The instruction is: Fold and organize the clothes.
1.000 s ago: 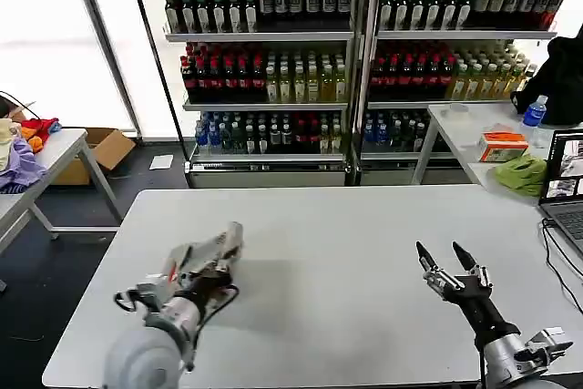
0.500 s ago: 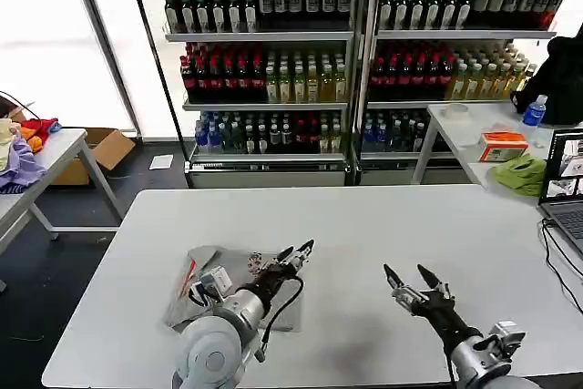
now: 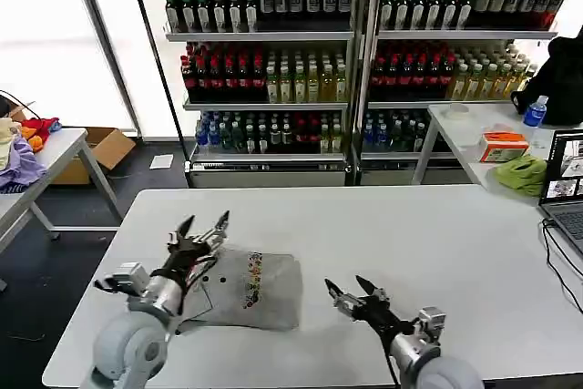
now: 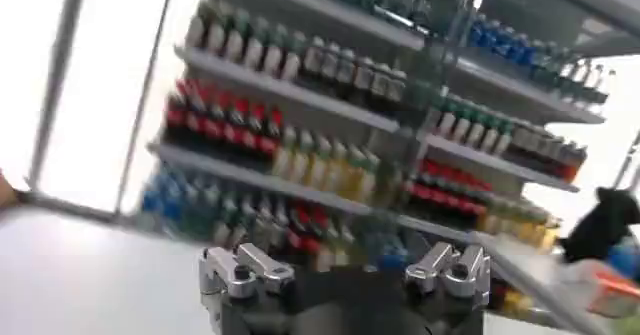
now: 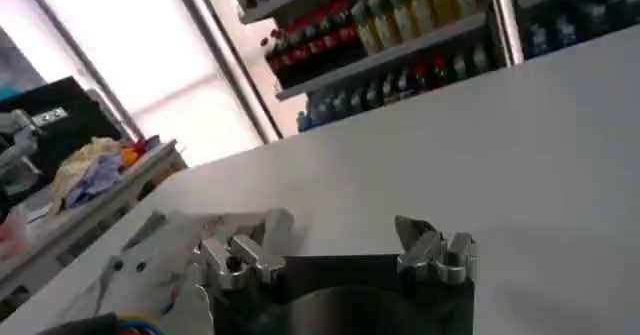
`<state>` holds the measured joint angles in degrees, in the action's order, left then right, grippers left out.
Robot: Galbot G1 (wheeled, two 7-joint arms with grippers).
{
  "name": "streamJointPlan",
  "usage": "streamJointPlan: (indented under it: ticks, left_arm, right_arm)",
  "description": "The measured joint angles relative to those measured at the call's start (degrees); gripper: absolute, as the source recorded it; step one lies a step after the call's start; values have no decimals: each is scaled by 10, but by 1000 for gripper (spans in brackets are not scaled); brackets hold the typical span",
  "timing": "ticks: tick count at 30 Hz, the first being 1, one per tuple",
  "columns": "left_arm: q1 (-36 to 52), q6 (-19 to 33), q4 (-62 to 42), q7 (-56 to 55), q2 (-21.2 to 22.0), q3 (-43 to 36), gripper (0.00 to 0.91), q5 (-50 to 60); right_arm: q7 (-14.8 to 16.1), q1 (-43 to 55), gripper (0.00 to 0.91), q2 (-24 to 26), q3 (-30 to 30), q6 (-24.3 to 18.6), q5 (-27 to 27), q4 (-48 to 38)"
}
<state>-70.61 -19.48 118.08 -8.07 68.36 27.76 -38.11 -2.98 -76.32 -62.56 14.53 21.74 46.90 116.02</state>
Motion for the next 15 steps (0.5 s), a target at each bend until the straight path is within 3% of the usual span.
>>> streamJointPlan:
  ticks: [9, 10, 11, 12, 13, 15]
  left_arm:
    - [-51, 38, -16, 54, 1, 91, 907, 100]
    - [-55, 42, -17, 57, 1, 98, 907, 108]
    - [-60, 46, -19, 60, 1, 104, 907, 115]
    - [-66, 50, -20, 63, 2, 111, 907, 122]
    - [-70, 53, -22, 66, 3, 116, 907, 128]
    - [-78, 60, -23, 70, 5, 125, 907, 138]
  right_arm:
    - [-16, 78, 907, -22, -100, 15, -2, -56]
    - [-17, 85, 856, -24, -110, 16, -2, -61]
    - [-19, 91, 403, -26, -118, 17, -2, -66]
    - [-21, 96, 151, -28, -125, 18, -2, -70]
    - [-23, 101, 0, -30, -132, 19, -3, -74]
    - [-27, 110, 0, -34, -145, 21, -4, -81]
